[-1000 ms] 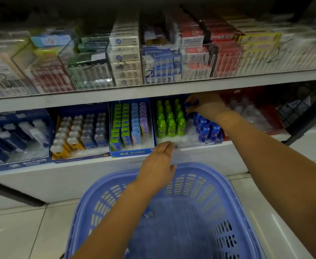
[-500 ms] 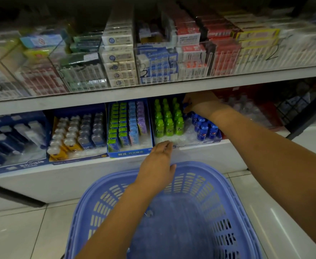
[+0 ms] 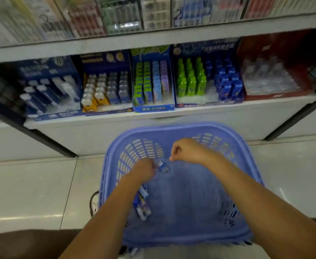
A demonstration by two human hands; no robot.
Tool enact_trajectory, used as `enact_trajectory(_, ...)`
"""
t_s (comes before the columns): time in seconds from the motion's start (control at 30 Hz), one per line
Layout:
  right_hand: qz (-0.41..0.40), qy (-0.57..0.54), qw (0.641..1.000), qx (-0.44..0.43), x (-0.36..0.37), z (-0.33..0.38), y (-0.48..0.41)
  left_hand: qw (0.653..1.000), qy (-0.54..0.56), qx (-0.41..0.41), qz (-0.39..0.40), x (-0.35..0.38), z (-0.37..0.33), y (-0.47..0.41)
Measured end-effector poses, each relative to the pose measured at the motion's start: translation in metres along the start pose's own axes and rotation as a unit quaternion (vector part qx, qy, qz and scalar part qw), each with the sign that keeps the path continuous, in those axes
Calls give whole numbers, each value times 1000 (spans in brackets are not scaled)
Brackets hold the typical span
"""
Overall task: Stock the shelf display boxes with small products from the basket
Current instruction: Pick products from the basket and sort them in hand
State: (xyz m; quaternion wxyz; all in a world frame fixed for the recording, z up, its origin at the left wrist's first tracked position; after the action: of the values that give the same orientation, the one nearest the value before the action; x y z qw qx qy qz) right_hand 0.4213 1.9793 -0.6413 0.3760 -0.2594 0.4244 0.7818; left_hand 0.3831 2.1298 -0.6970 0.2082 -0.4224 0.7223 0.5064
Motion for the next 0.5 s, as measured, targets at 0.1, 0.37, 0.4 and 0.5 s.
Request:
enact_trajectory(0.1,58,16,997,46,68,-30,-22,990,-81,-59,101,50,43,11)
enact_trajectory(0.37,49,49,997,32,141,-60,-66,989,-26,-142,34,67,66,-1)
enact_trajectory(0.4,47,54,997,21,144,-59,-70,988,-21,-152,28,69,68,-2)
enact_trajectory(0.5,58,81,995,-15,160,-57,-85,985,-36,-167,9,78,73,-7)
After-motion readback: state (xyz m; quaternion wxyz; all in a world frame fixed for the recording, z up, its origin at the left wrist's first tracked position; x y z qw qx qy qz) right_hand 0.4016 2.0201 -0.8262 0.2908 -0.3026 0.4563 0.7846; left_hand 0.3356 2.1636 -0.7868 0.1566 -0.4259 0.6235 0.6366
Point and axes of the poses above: each hand's wrist, its own y-axis away from the middle knuckle, its own x-axis out of the palm, z = x × y, the point moved 5 cm from there along -y, towards the middle knuckle, and after that the axes turned 3 degrees about x, right-handed, at the moved point
